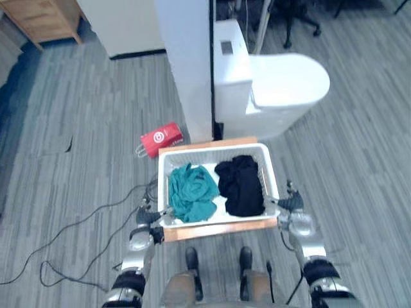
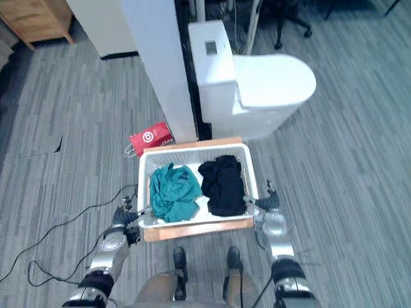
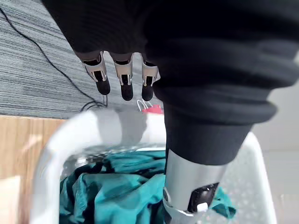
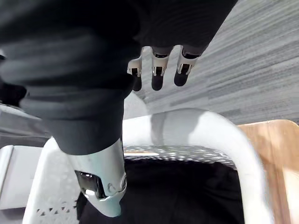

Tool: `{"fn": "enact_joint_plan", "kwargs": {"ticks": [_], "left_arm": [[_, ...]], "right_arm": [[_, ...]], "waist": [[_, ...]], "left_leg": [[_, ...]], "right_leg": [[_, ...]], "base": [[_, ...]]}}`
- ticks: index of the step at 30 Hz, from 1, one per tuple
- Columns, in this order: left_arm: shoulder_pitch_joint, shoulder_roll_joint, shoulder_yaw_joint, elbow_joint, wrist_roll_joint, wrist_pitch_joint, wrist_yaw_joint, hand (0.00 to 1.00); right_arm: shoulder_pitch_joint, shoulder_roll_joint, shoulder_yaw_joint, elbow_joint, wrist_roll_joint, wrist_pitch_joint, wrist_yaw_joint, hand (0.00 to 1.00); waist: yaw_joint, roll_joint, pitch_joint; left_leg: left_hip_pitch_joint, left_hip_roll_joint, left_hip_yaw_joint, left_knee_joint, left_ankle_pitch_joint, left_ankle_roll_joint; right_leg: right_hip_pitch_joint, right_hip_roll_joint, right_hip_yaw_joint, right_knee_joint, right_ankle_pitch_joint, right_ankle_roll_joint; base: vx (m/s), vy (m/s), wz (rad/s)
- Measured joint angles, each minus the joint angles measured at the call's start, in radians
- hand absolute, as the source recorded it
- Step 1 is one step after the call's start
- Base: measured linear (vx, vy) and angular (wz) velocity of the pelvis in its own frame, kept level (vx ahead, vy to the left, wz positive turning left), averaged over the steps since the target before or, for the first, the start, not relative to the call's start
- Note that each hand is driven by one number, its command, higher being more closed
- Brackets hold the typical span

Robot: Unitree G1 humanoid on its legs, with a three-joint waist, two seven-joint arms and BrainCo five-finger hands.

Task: Pick up the laundry basket with both hands and put the clothes into the washing machine.

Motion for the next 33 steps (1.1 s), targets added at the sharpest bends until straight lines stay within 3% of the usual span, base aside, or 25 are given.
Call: {"fn": "enact_joint_plan", "kwargs": {"ticks": [5, 13, 18, 22, 24, 33], "left_arm": [[-0.161, 0.065, -0.086, 0.07, 0.063, 0.009, 0.007, 1.0], [-0.214, 0.107, -0.098, 0.042, 0.063, 0.01, 0.014, 1.0], [0.011, 0.132, -0.095, -0.348, 0.064, 0.009, 0.013, 1.0], [0.25, 0.069, -0.081, -0.59, 0.064, 0.008, -0.019, 1.0], [0.369, 0.051, -0.08, -0.697, 0.064, 0.008, -0.055, 1.0], [0.563, 0.001, -0.074, -0.874, 0.07, 0.008, -0.164, 1.0]], "right_arm": [[-0.22, -0.044, 0.033, 0.169, -0.056, 0.022, 0.022, 1.0], [-0.25, -0.072, 0.06, 0.123, -0.05, 0.023, 0.042, 1.0], [0.012, -0.07, 0.022, -0.22, -0.024, 0.033, 0.02, 1.0], [0.257, -0.056, -0.011, -0.458, -0.033, 0.035, 0.034, 1.0], [0.379, -0.039, -0.031, -0.58, -0.043, 0.035, 0.054, 1.0], [0.681, 0.011, -0.068, -0.846, -0.085, 0.029, 0.129, 1.0]], "waist": [[-0.001, -0.002, 0.068], [-0.005, -0.002, 0.09], [-0.004, -0.004, 0.089], [-0.009, -0.009, 0.079], [-0.027, -0.029, 0.03], [-0.054, -0.053, -0.088]], "left_leg": [[-0.034, -0.006, 0.0, 0.019, 0.011, 0.005], [-0.073, -0.013, -0.019, 0.034, 0.017, 0.009], [-0.063, -0.013, -0.015, 0.03, 0.009, 0.013], [0.04, -0.01, 0.007, 0.012, -0.024, 0.009], [0.058, -0.01, 0.03, 0.01, -0.039, 0.007], [0.158, 0.003, 0.179, 0.049, -0.11, 0.002]], "right_leg": [[-0.029, -0.005, 0.017, 0.0, 0.031, 0.006], [-0.056, -0.013, 0.007, 0.0, 0.039, 0.01], [-0.038, -0.011, 0.013, -0.023, 0.039, 0.011], [0.056, -0.005, 0.043, -0.054, 0.036, 0.015], [0.069, -0.004, 0.066, -0.071, 0.033, 0.019], [0.098, 0.016, 0.212, -0.063, 0.03, 0.029]], "base": [[-0.13, 0.015, -0.07], [-0.02, 0.01, 0.06], [0.1, 0.003, -0.02], [0.12, 0.013, -0.23], [0.07, 0.012, -0.28], [0.01, 0.017, -0.53]]}}
